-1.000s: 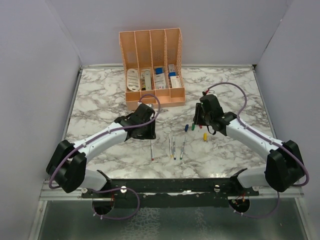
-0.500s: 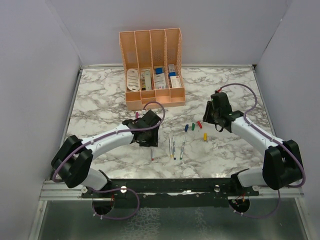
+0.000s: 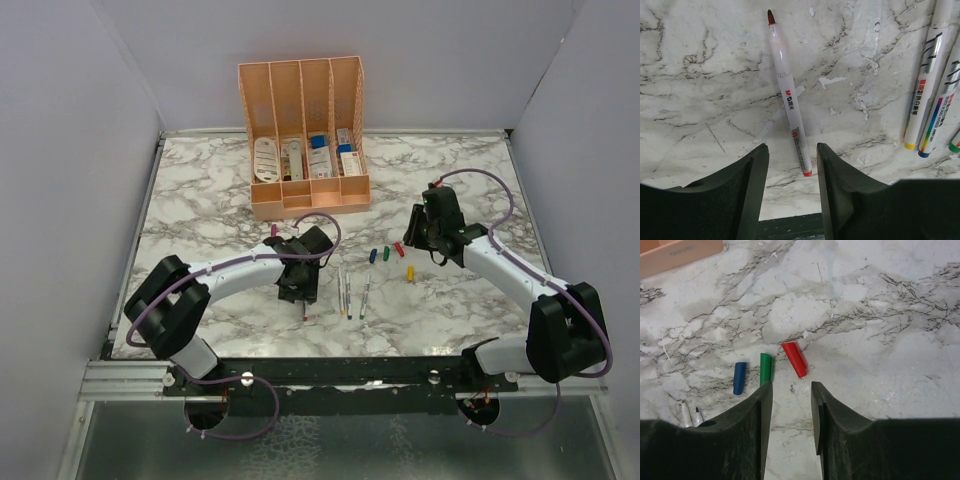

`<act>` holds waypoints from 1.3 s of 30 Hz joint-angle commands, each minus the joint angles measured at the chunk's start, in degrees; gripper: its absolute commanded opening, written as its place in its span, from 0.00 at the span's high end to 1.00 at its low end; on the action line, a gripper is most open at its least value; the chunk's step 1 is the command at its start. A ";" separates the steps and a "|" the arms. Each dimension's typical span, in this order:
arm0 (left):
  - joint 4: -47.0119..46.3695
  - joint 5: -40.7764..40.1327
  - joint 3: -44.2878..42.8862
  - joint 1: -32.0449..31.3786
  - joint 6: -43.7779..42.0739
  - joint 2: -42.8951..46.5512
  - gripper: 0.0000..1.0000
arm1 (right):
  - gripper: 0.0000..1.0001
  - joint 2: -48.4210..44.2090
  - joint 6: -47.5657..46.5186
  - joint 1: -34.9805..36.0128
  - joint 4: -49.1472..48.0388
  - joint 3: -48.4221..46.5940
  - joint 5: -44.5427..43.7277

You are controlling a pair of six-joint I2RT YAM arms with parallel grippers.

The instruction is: Insert the pens into the pen caps

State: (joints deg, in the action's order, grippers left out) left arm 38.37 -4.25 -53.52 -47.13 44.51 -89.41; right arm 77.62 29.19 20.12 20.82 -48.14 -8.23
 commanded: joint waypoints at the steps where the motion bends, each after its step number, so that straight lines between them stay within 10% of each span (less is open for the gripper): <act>1: 1.74 -3.13 -2.45 -0.26 0.30 -1.70 0.53 | 0.63 -1.38 0.73 -0.17 -2.54 0.82 2.00; 39: 4.53 -3.67 -1.99 -0.26 -6.47 -14.44 0.70 | 0.64 -2.48 0.52 -0.17 -1.31 0.19 1.60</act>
State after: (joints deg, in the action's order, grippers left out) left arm 42.39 -5.56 -59.20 -47.27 40.21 -98.19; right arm 77.12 29.32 20.12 19.75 -47.70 -6.98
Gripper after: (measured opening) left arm 0.310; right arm 0.364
